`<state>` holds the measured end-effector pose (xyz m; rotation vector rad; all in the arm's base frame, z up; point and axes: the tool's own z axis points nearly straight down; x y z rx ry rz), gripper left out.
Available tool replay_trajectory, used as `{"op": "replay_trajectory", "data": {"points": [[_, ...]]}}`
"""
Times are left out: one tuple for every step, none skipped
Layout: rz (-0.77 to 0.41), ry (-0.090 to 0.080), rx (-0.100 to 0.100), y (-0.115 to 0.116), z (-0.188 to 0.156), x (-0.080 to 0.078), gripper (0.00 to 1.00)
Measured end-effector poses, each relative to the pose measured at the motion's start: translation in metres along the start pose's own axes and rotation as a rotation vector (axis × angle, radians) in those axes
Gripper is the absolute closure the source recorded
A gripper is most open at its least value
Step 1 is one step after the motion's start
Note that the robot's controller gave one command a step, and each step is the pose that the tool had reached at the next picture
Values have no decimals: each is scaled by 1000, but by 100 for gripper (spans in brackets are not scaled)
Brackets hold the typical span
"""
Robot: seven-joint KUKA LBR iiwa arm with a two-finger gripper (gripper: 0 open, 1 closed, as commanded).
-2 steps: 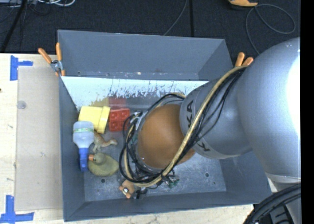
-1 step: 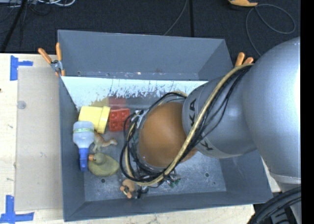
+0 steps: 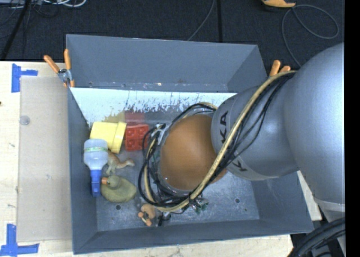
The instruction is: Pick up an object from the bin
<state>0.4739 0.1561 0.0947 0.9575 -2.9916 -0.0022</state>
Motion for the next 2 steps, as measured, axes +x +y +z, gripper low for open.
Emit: {"op": "replay_trajectory", "data": {"points": [[0, 3, -1, 0, -10, 1, 100], [2, 1, -1, 1, -23, 0, 100]]}}
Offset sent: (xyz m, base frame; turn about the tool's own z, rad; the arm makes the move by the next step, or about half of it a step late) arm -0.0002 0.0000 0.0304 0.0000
